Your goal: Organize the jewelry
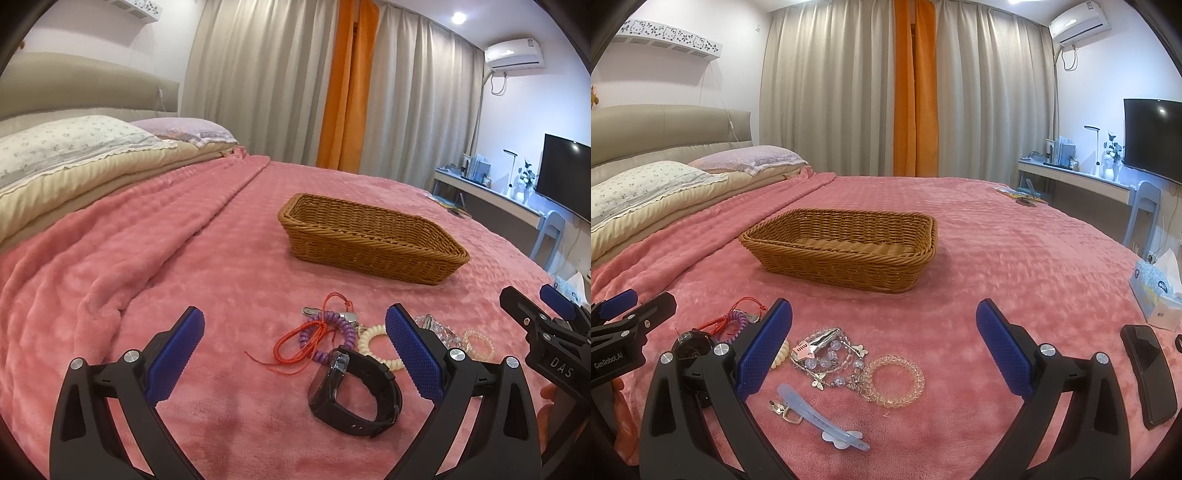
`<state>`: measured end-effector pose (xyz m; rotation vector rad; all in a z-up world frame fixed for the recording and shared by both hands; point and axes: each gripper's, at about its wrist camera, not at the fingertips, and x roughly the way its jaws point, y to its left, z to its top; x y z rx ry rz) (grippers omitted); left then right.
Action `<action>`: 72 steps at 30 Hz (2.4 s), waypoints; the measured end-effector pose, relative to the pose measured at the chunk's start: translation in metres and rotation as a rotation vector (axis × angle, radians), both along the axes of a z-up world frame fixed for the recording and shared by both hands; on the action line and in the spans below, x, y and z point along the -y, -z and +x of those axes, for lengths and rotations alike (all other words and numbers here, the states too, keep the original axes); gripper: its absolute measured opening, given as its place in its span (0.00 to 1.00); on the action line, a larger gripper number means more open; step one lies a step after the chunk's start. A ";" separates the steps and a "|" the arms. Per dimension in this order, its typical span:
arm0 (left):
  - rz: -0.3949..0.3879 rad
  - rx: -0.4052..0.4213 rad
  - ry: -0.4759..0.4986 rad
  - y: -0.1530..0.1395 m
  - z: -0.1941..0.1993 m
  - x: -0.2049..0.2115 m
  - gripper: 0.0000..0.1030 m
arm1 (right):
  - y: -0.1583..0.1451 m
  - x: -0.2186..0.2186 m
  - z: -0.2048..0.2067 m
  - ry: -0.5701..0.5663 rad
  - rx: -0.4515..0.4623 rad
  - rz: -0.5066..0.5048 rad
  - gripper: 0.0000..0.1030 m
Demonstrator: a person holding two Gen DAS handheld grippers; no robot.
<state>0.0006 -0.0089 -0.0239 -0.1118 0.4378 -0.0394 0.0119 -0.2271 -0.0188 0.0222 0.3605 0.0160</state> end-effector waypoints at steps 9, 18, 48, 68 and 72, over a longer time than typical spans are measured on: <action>-0.009 -0.010 0.003 -0.001 0.001 -0.001 0.93 | 0.003 -0.002 0.002 0.009 -0.017 -0.019 0.93; -0.214 -0.123 0.063 -0.018 0.007 -0.056 0.92 | -0.002 0.002 0.005 0.013 -0.042 -0.016 0.92; -0.141 -0.454 0.191 0.024 0.042 -0.001 0.49 | 0.045 -0.026 0.008 -0.390 -0.489 -0.100 0.34; -0.146 -0.447 0.194 0.031 0.047 -0.007 0.36 | 0.048 -0.018 0.020 -0.218 -0.565 -0.034 0.12; -0.122 -0.442 0.189 0.031 0.046 -0.003 0.21 | 0.048 -0.020 0.021 -0.232 -0.546 -0.047 0.12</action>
